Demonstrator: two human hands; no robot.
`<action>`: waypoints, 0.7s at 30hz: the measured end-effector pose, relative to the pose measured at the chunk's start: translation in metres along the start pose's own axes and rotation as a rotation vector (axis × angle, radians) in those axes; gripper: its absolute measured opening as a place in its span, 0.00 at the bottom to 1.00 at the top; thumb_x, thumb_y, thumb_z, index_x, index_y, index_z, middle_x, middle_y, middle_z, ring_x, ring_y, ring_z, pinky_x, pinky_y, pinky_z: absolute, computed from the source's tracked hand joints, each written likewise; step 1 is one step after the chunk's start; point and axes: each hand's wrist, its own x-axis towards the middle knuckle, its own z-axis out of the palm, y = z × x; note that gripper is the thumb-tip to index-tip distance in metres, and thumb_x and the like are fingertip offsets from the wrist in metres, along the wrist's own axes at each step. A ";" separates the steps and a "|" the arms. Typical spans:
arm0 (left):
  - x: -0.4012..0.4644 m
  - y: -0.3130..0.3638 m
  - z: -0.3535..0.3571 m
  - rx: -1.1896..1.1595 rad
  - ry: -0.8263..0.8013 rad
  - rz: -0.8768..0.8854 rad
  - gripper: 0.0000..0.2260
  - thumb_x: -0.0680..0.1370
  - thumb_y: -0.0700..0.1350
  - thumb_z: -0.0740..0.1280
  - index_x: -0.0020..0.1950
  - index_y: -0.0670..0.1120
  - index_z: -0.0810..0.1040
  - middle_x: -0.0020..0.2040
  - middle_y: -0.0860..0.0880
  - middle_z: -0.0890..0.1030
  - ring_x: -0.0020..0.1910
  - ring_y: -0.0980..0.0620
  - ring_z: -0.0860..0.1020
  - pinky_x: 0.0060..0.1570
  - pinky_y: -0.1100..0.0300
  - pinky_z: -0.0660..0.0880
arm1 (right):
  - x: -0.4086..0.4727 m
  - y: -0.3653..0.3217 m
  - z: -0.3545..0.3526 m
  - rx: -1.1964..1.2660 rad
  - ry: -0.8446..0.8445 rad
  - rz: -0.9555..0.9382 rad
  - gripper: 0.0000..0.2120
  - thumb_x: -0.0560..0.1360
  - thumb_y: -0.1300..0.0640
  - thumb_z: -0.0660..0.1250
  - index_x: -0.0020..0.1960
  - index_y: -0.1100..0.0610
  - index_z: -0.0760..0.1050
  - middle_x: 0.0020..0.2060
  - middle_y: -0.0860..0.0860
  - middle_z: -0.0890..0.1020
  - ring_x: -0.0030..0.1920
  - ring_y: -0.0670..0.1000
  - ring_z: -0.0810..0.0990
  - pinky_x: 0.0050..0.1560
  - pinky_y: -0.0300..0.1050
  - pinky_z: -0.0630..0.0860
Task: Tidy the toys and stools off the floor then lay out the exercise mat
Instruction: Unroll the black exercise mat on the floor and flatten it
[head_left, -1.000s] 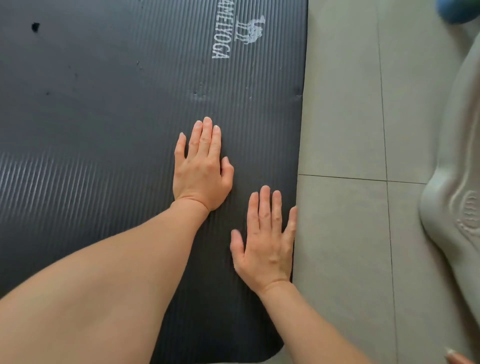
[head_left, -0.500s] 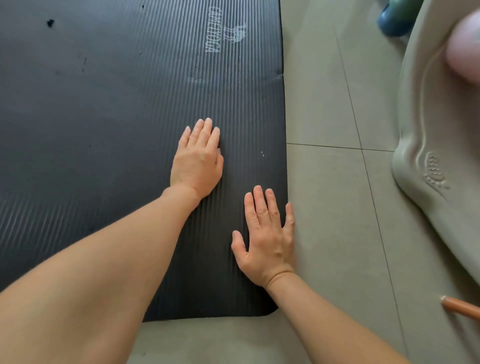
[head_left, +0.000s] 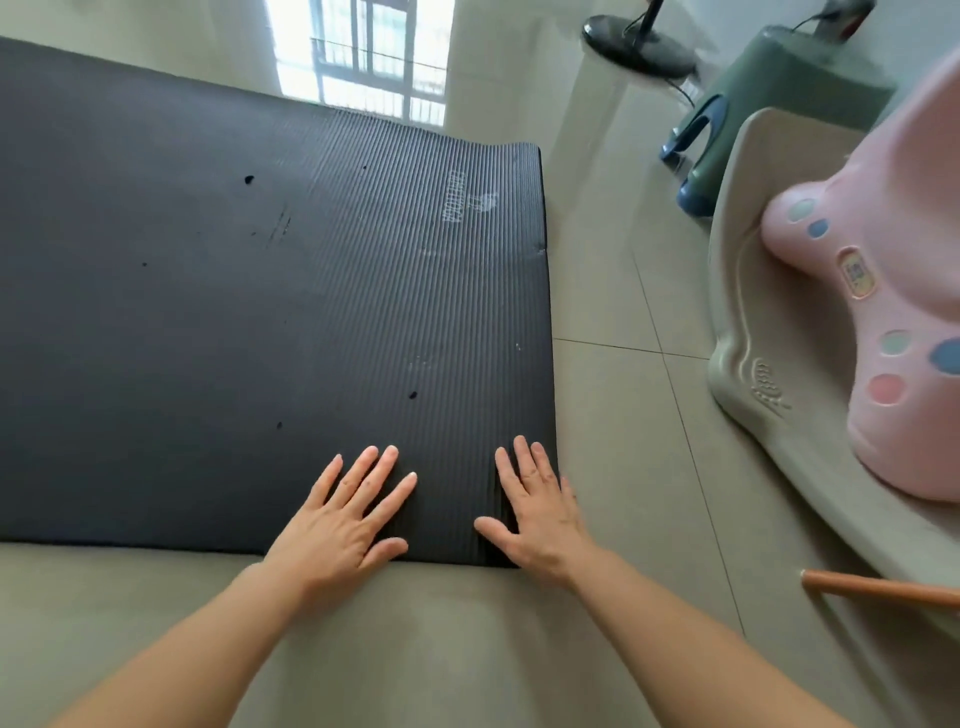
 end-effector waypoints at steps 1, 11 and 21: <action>-0.008 -0.002 0.000 0.007 -0.002 0.003 0.30 0.79 0.64 0.39 0.77 0.51 0.44 0.78 0.44 0.49 0.77 0.47 0.40 0.71 0.46 0.46 | -0.011 0.006 0.004 -0.025 -0.023 -0.031 0.46 0.66 0.28 0.42 0.76 0.50 0.34 0.70 0.47 0.28 0.73 0.49 0.29 0.75 0.54 0.38; -0.003 0.014 -0.032 0.102 -0.211 -0.121 0.48 0.50 0.57 0.82 0.67 0.50 0.68 0.59 0.40 0.80 0.55 0.38 0.81 0.40 0.36 0.78 | -0.028 0.021 0.004 -0.043 -0.109 0.086 0.34 0.80 0.53 0.57 0.76 0.46 0.38 0.75 0.49 0.35 0.76 0.60 0.46 0.72 0.57 0.58; 0.005 0.027 -0.052 0.047 -0.466 -0.164 0.28 0.82 0.54 0.50 0.76 0.56 0.36 0.77 0.47 0.34 0.76 0.43 0.37 0.71 0.38 0.48 | -0.029 0.019 0.000 -0.036 -0.101 0.113 0.34 0.80 0.58 0.55 0.76 0.47 0.37 0.75 0.49 0.35 0.76 0.57 0.47 0.69 0.55 0.64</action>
